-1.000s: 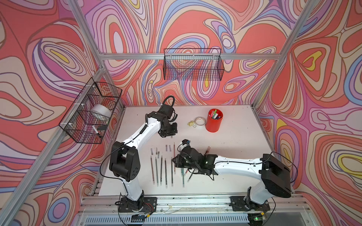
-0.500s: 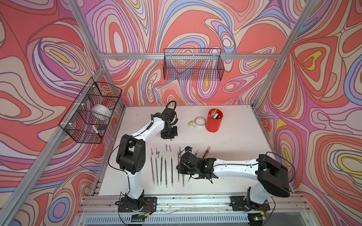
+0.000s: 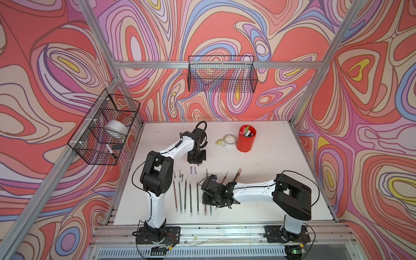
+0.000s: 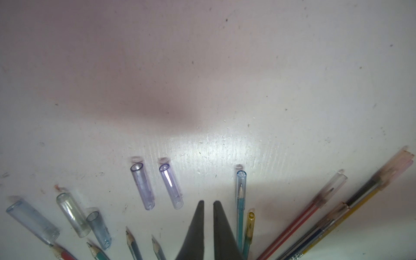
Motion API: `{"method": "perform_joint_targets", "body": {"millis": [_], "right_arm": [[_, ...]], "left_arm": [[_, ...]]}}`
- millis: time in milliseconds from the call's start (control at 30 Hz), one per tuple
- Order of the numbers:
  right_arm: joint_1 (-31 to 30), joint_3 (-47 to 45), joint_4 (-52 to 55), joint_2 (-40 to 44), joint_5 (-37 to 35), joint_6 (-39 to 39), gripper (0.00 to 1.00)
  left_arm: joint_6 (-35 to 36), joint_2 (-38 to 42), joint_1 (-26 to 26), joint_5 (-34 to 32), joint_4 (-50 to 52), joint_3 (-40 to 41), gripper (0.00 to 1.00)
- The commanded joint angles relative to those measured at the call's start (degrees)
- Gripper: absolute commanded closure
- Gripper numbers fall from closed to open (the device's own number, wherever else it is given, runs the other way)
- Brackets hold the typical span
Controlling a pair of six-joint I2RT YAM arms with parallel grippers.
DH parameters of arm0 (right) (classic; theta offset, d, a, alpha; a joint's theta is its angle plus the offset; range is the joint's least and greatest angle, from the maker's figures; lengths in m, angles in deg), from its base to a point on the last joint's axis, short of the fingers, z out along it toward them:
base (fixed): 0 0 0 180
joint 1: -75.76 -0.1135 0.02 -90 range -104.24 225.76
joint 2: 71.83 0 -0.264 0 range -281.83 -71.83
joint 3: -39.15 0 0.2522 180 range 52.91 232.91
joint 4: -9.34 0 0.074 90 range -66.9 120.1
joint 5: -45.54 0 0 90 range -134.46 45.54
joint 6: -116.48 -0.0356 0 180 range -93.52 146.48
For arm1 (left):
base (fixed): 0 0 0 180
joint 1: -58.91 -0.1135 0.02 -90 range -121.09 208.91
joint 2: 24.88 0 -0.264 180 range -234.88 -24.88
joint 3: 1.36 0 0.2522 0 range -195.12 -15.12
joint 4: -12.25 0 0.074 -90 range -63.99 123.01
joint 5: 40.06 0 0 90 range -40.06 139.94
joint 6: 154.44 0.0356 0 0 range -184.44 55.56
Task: Remove the protective cover of the pencils
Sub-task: Place the pencil at the center of the board.
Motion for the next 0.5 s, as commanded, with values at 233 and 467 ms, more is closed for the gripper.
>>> {"method": "perform_joint_targets", "body": {"millis": [233,467], "right_arm": [[-0.37,3.04,3.78,-1.11,-0.63,0.42,0.81],[-0.38,3.82,4.39,-0.86,-1.04,0.83,0.79]], "left_arm": [[-0.55,-3.45,0.96,-2.73,5.28,-2.92,1.0],[-0.24,-5.23,1.59,-2.55,6.26,-4.02,1.0]]}}
